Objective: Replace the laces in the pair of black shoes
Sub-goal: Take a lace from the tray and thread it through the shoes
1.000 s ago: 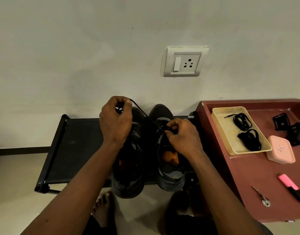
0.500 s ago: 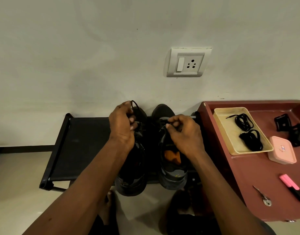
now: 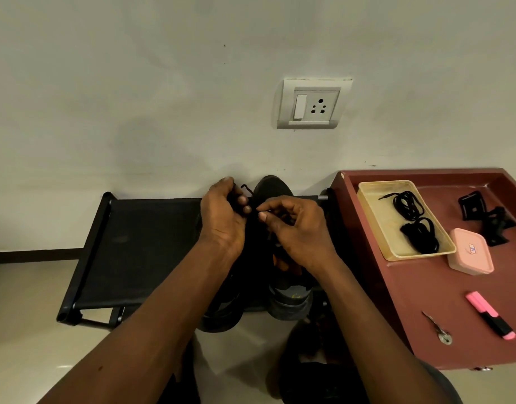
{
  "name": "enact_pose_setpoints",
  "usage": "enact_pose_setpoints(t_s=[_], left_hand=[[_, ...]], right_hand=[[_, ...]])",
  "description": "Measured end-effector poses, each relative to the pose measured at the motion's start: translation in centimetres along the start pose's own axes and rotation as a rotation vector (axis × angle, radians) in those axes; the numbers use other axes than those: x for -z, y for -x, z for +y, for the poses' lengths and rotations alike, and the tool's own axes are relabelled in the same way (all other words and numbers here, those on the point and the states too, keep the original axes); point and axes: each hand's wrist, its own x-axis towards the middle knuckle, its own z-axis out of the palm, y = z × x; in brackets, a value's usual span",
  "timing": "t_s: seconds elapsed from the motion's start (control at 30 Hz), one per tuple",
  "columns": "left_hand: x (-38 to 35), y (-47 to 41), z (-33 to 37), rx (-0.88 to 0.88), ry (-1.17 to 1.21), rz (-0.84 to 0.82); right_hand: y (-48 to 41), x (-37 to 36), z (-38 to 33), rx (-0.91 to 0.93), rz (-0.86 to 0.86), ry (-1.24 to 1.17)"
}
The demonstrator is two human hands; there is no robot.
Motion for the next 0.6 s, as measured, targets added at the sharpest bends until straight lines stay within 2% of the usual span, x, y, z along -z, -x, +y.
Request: enact_pose_setpoints(t_s=[0.1,0.17,0.2,0.27,0.33,0.5,0.6], left_hand=[[1.2,0.3,-0.5,-0.495,-0.808,0.047],[1.7,0.3,-0.7,-0.792,-1.045,-0.05],[1.6,0.5,-0.7,-0.848,-1.054,-0.142],[1.4,0.6,-1.2,-0.828,-1.029,-0.33],[1.2,0.9,-1.8,-0.825,-1.058,-0.45],[1.1,0.3,-1.9,-0.744,-1.053,-0.48],[1.3,-0.2,-1.8,-0.707,-1.195,-0.504]], right_hand=[[-0.3,1.3,0.4,0.015,0.057,0.056],[-0.4,2.1,0.5,0.017,0.098,0.048],[-0.5,2.4,0.5,0.018,0.113,0.029],[-0.5,2.9,0.3,0.026,0.112,-0.025],[-0.5,3.3,0.2,0.025,0.091,-0.069],[-0.1,3.9,0.8,-0.021,0.109,-0.159],[0.0,4.2,1.4,-0.058,0.145,-0.122]])
